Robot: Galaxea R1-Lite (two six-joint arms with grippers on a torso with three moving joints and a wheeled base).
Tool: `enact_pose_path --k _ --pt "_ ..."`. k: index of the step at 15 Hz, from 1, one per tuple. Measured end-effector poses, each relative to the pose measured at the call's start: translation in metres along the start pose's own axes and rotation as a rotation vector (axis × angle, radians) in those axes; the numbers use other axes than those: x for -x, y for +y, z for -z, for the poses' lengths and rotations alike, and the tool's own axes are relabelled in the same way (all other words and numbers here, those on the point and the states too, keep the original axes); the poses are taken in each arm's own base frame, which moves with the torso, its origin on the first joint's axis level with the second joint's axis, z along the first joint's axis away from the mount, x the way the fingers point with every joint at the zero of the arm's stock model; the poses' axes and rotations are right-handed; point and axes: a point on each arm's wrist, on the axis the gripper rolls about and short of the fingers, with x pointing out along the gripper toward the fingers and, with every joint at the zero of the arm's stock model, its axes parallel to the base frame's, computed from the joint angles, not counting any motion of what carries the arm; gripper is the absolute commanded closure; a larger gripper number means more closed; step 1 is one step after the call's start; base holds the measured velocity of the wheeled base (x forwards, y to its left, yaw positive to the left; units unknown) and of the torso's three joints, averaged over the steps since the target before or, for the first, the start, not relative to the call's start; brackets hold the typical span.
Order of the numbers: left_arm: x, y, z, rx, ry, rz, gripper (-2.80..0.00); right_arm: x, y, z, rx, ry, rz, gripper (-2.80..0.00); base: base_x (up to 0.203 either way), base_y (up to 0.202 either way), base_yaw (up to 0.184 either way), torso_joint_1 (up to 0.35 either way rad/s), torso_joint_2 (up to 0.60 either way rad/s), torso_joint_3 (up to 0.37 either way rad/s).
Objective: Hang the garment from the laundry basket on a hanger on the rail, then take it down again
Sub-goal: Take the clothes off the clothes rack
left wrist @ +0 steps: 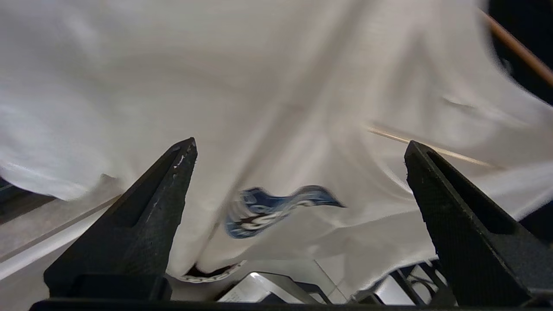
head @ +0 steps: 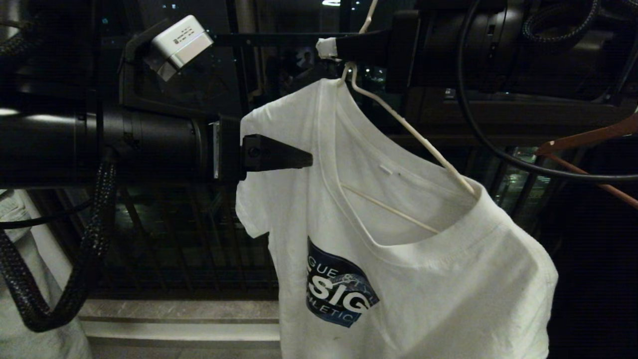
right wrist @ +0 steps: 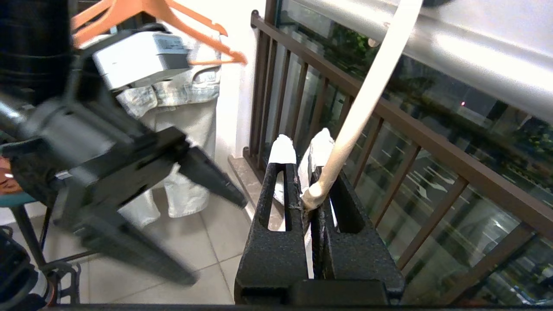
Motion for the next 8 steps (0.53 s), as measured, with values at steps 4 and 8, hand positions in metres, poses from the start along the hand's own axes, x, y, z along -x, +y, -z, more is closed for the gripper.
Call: enact_pose_path --k 4,8 --pt "-0.013 -0.012 0.004 -0.011 -0.044 -0.095 -2.8 0.0 0.0 0.0 0.0 0.0 0.001 0.0 0.0 0.0 0.0 0.0 0.0 0.0" --pt "-0.031 -0.018 0.01 -0.022 -0.082 -0.076 -2.8 0.001 0.0 -0.001 0.001 -0.002 0.002 0.0 0.0 0.0 0.0 0.0 0.0 0.0"
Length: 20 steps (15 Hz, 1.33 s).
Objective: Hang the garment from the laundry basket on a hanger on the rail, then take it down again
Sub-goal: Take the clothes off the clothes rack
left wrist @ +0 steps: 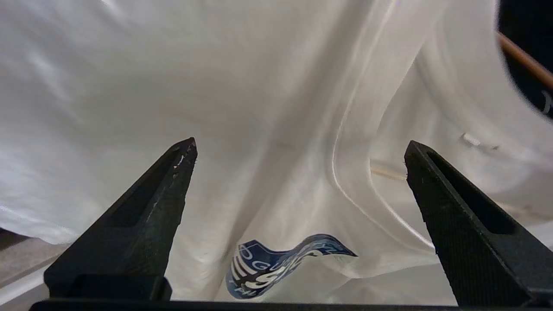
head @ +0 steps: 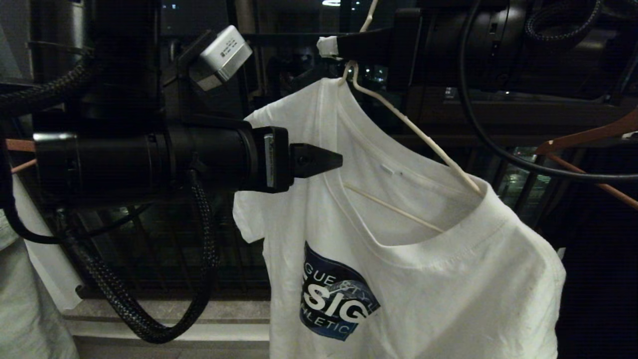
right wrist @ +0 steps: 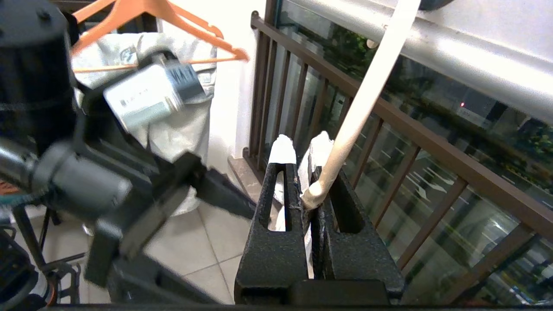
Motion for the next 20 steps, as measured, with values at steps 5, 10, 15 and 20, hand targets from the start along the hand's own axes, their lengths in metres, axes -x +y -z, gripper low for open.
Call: enact_pose_path --k 5,10,15,20 --pt "-0.011 -0.003 0.003 -0.013 -0.06 -0.086 -2.8 0.0 0.0 0.0 0.0 0.0 0.0 0.0 0.0 0.0 0.0 0.0 0.0 0.0" --pt "-0.02 -0.002 0.003 -0.028 -0.122 -0.176 -2.8 0.001 0.0 -0.001 0.002 -0.003 0.001 0.0 0.0 0.0 0.0 0.0 0.0 0.0" --pt "-0.023 0.0 0.004 -0.029 -0.126 -0.209 0.0 0.003 -0.001 -0.002 0.003 -0.005 0.007 0.0 0.0 0.0 0.0 0.0 0.0 0.0" --pt "-0.021 -0.001 0.001 -0.034 -0.165 -0.21 0.0 0.003 -0.001 -0.002 0.003 -0.003 0.008 0.0 0.0 0.0 0.0 0.0 0.0 0.0"
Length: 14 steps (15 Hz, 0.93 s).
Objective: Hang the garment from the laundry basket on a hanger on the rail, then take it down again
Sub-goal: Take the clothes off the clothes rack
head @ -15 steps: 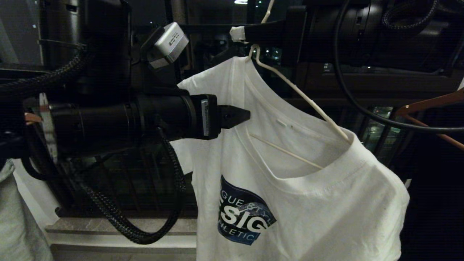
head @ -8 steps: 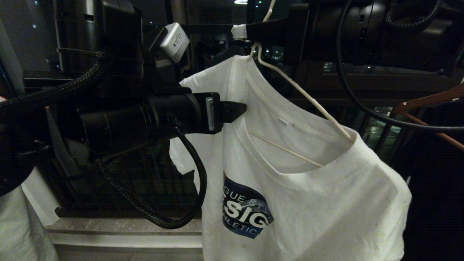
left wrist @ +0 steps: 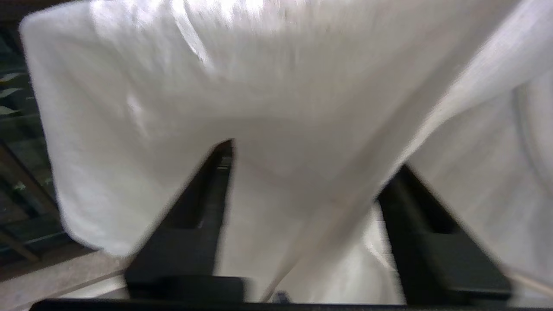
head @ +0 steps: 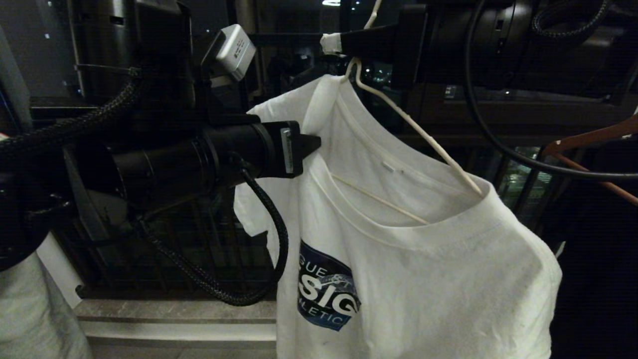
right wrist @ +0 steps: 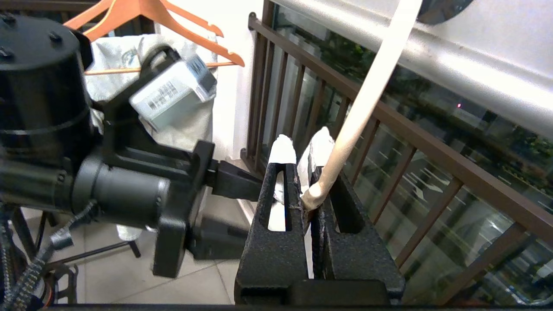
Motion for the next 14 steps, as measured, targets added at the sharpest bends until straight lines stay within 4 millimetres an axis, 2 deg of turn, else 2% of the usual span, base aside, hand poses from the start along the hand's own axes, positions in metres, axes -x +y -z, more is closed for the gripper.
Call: enact_pose_path --k 8,14 --pt "0.003 0.004 -0.021 0.059 -0.187 -0.039 0.0 0.002 -0.001 0.001 -0.001 0.009 0.006 0.0 0.0 0.0 0.0 0.0 0.0 0.0" --pt "-0.008 0.018 -0.036 0.14 -0.297 -0.121 0.0 0.003 -0.002 0.001 -0.001 0.011 0.011 0.0 0.0 0.0 0.0 0.0 0.0 0.0"
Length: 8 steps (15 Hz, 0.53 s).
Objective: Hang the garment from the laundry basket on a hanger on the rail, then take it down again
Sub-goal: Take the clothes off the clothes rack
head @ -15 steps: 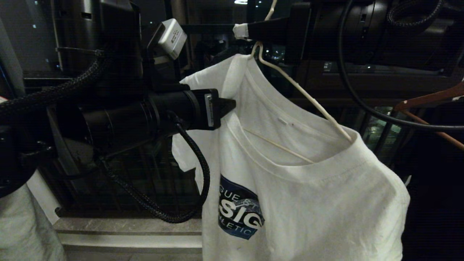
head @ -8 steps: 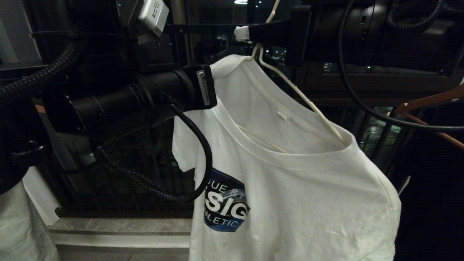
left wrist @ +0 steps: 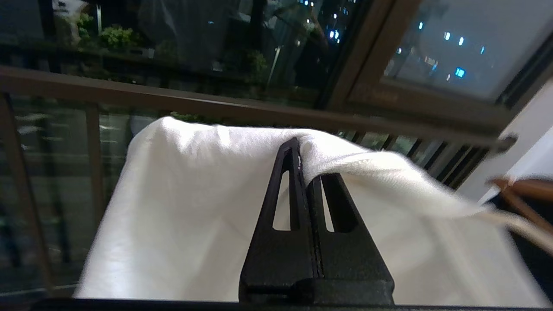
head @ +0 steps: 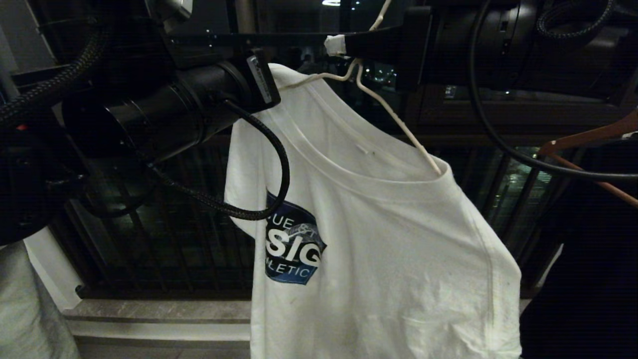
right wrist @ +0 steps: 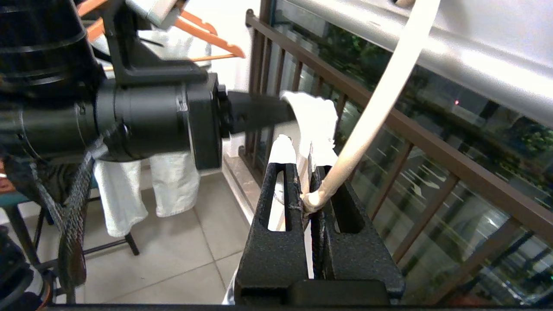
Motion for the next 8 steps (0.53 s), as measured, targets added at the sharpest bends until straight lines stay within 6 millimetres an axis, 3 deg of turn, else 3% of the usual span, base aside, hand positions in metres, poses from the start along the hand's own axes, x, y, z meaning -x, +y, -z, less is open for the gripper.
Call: enact_pose_path --k 8 --pt "-0.017 0.013 -0.001 0.001 -0.016 -0.055 0.0 0.002 -0.002 0.0 0.002 0.001 0.009 0.0 0.0 0.0 0.0 0.0 0.0 0.0"
